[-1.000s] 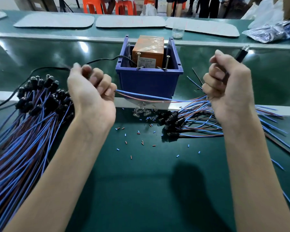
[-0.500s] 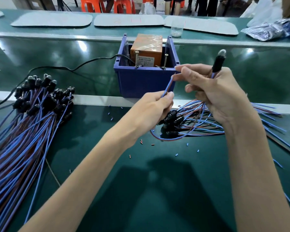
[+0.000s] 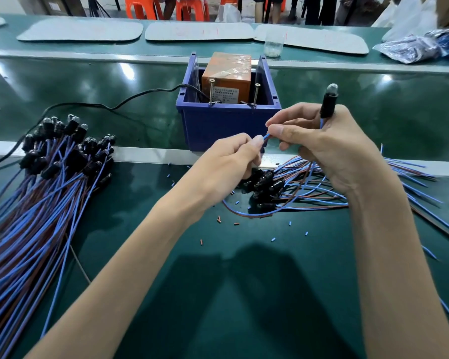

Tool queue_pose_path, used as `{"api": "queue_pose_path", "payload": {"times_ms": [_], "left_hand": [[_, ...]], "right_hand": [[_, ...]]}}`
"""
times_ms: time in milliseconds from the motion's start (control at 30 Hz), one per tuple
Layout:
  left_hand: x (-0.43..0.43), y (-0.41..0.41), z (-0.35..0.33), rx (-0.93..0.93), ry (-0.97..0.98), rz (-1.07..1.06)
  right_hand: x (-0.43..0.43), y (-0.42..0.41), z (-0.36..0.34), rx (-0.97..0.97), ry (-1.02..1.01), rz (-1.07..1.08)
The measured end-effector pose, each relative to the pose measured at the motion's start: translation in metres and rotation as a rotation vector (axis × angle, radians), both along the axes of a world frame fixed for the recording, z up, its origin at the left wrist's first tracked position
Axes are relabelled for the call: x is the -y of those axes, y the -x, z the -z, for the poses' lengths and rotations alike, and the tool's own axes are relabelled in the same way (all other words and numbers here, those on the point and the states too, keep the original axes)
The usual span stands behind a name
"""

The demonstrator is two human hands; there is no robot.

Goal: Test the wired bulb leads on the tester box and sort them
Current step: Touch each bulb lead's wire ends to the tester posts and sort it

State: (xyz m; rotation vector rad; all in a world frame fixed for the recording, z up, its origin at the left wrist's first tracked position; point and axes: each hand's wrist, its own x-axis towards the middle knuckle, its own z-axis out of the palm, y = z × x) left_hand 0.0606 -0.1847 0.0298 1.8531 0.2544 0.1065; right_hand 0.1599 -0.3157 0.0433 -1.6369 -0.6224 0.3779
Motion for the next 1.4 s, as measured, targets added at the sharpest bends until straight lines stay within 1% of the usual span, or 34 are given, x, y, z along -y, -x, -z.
{"api": "queue_pose_path", "payload": {"times_ms": [133,333,567,933,1000,1133,1167,1233,1333,1400], "left_hand": [[-0.003,0.0,0.001,0.056,-0.037,-0.03],[-0.009,0.0,0.002,0.055,-0.089,-0.052],[-0.017,0.0,0.0,0.056,-0.142,-0.047],[-0.02,0.002,-0.004,0.073,-0.227,-0.067],[-0.02,0.002,-0.005,0.071,-0.241,-0.07],[-0.025,0.006,-0.007,0.075,-0.244,-0.102],[-0.027,0.006,-0.007,0.081,-0.222,-0.113],[-0.028,0.007,-0.009,0.091,-0.187,-0.114],[-0.024,0.005,-0.008,0.111,-0.159,-0.09],[-0.02,0.004,-0.006,0.116,-0.164,-0.077]], "right_hand": [[0.001,0.001,0.0,0.009,0.008,-0.018],[0.001,0.0,0.0,0.016,0.012,-0.021],[-0.006,0.003,0.002,-0.019,0.021,0.023],[-0.012,0.007,0.001,-0.078,-0.066,0.096],[-0.015,0.006,0.003,-0.074,-0.063,0.121],[-0.003,-0.005,0.002,-0.047,-0.085,0.278],[0.002,-0.008,0.001,-0.055,-0.092,0.278],[0.008,-0.009,-0.001,-0.067,-0.077,0.209],[0.003,-0.001,-0.001,-0.075,0.03,0.04],[-0.005,0.006,0.0,-0.072,0.069,-0.019]]}}
